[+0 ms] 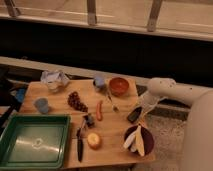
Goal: Wipe table surface with eraser
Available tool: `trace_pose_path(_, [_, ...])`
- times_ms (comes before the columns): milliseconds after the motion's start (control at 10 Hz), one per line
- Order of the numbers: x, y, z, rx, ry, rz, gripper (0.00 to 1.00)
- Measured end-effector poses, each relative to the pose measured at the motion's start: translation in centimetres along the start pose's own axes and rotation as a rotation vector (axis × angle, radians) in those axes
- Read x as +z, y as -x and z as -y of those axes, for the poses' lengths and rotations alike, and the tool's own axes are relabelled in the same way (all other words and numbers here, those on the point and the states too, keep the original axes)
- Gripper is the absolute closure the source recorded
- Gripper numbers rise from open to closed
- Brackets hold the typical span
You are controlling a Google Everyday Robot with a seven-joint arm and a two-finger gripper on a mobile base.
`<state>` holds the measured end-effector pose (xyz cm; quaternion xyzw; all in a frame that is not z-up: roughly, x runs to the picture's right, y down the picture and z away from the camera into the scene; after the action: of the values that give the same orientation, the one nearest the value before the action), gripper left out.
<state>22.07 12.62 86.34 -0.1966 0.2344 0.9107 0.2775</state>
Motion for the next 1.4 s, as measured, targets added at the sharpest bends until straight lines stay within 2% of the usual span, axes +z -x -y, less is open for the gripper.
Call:
trace_pose_path(100, [0.5,1.0,-0.7,0.010,0.007,-0.001,1.00])
trace_pose_path(300, [1.4,1.6,-1.5,0.013,0.030,-0.016,1.00])
trace_pose_path(600, [2.5,-0.3,-3.3,-0.026,0.082,-0.067,1.00])
trace_pose_path(800, [3.0,-2.9,-3.2,-0.059,0.101,-0.106,1.00])
trace_pose_path(900, [3.0,-4.1,-2.9,-0.074,0.099,-0.116,1.00])
trace_pose_path(1100, [2.3,-4.7,-1.6,-0.068,0.069,-0.097,1.00])
trace_pose_path(1200, [1.8,-4.1,-0.8,-0.056,0.056,-0.081,1.00])
trace_pose_path(1400, [0.6,-1.0,0.8,-0.014,0.034,-0.039,1.00])
